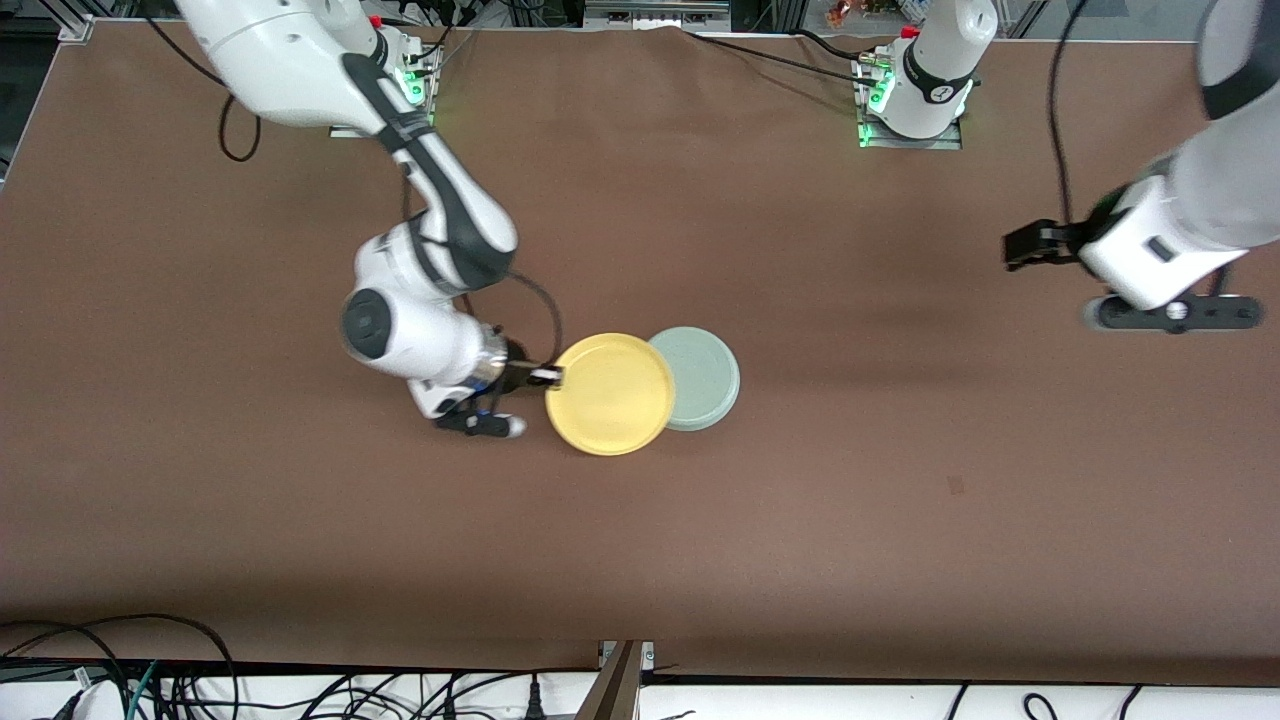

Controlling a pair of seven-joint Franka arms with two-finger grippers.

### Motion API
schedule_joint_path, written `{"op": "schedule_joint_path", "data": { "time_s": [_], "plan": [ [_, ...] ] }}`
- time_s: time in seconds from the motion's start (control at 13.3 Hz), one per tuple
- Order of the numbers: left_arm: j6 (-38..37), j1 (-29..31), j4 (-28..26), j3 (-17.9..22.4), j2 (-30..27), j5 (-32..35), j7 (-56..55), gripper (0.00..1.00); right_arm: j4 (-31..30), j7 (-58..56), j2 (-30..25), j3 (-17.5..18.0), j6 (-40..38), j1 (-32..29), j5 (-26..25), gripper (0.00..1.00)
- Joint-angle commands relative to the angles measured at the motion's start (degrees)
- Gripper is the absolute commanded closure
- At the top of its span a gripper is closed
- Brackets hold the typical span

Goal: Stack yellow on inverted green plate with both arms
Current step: 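Carry the yellow plate with the right gripper onto the green plate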

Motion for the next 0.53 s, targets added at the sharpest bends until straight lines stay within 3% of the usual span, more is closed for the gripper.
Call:
{"op": "schedule_joint_path", "data": {
  "time_s": [0.0, 0.3, 0.45],
  "plan": [
    [7.3, 0.2, -15.3, 5.2, -9.5, -2.5, 5.0, 0.00, 0.4, 5.4, 2.9, -0.5, 5.5, 4.9, 0.7, 1.00],
    [19.4, 0.7, -26.9, 6.7, -12.5, -5.3, 8.9, 0.00, 0.3, 9.0, 4.8, -0.7, 9.3, 9.2, 0.1, 1.00],
    [23.2, 0.6, -28.5, 6.6, -13.0, -4.5, 9.8, 0.00, 0.1, 9.1, 4.9, -0.8, 9.3, 10.3, 0.1, 1.00]
  ]
}}
